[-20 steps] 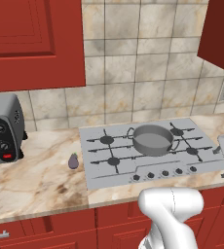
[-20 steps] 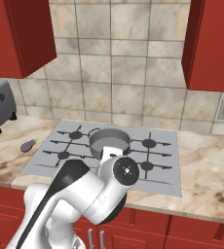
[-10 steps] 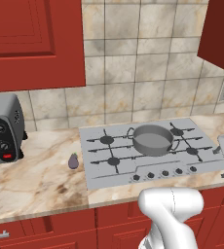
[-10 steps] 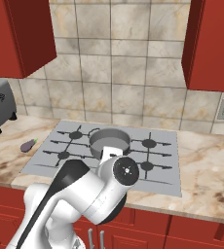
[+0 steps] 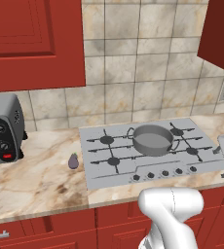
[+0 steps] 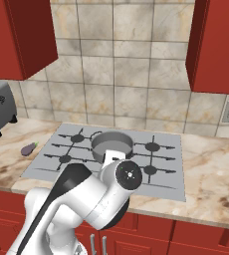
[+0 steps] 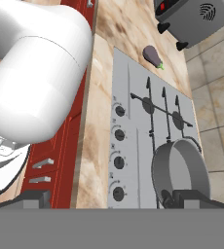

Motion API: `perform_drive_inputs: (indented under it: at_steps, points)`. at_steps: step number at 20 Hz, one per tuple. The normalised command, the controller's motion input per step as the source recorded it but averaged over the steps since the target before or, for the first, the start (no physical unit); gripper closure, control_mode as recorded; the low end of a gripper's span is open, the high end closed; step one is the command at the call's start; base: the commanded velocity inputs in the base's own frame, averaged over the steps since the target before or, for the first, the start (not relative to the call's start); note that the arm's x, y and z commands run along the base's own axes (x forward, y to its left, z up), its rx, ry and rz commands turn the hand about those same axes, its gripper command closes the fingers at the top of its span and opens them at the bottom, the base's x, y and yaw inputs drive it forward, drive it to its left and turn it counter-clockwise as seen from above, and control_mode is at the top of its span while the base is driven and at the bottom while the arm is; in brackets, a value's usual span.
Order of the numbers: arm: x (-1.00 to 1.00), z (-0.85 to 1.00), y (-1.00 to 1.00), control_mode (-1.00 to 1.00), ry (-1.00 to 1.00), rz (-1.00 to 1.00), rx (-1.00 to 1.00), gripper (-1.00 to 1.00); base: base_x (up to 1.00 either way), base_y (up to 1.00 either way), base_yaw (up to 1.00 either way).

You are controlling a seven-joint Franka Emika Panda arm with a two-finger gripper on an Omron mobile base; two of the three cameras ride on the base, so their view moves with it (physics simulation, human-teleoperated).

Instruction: Turn on the burner for the pot on the stove. Wait thirty seconds for the pot to heat up. Then add the eggplant to the pot.

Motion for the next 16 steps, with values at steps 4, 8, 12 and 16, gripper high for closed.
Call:
perform_drive_inputs:
  at_steps: [4, 8, 12, 16]
  points:
    - [0.0, 0.0, 0.0, -1.0, 0.0, 0.0, 0.0, -1.0, 0.0, 0.0, 0.0]
    - [0.0, 0.0, 0.0, -1.0, 0.0, 0.0, 0.0, -1.0, 0.0, 0.0, 0.0]
    - [0.0, 0.0, 0.0, -1.0, 0.0, 0.0, 0.0, -1.0, 0.0, 0.0, 0.0]
    - [0.0, 0.0, 0.0, -1.0, 0.0, 0.0, 0.0, -1.0, 0.0, 0.0, 0.0]
